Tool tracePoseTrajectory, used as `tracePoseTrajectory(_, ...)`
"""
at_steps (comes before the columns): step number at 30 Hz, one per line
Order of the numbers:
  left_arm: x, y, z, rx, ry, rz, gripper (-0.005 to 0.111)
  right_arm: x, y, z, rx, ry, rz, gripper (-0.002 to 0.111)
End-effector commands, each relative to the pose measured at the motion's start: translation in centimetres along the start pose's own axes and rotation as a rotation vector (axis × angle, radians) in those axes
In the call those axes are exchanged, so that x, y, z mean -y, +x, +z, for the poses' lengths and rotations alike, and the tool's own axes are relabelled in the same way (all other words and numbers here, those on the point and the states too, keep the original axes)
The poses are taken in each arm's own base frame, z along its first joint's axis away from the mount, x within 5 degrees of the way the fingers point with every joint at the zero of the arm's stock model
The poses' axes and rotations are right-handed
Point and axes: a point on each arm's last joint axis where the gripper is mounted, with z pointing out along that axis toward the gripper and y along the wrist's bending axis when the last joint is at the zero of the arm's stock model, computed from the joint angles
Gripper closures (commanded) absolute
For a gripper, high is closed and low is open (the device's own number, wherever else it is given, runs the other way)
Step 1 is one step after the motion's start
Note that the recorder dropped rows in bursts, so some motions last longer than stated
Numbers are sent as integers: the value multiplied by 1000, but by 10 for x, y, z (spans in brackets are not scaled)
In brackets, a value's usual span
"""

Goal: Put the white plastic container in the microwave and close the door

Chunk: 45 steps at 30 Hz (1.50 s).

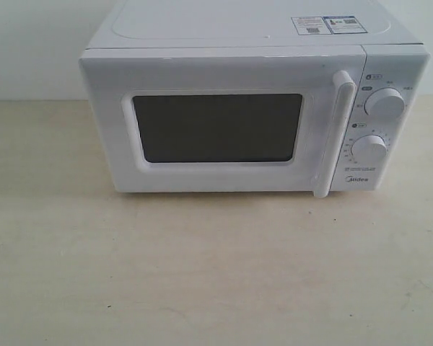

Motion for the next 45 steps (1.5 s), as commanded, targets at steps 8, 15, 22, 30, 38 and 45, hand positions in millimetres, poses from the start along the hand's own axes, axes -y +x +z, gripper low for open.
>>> tracePoseTrajectory(8,1,-3,-3,12,3,-8,102,20,45,-45,156,156,-38,108)
tracePoseTrajectory(15,0,-4,-3,17,-2,-8,102,30,82,-42,69,192,-16,108)
tracePoseTrajectory(22,0,-3,-3,15,0,-8,102,34,93,-42,47,211,55,108)
tracePoseTrajectory(30,0,-3,-3,15,0,-8,102,28,76,-43,104,171,208,108)
tracePoseTrajectory(38,0,-3,-3,15,0,-8,102,24,83,-42,-15,139,-22,108)
tracePoseTrajectory(45,0,-3,-3,15,0,-8,102,28,101,-45,-215,177,-80,108)
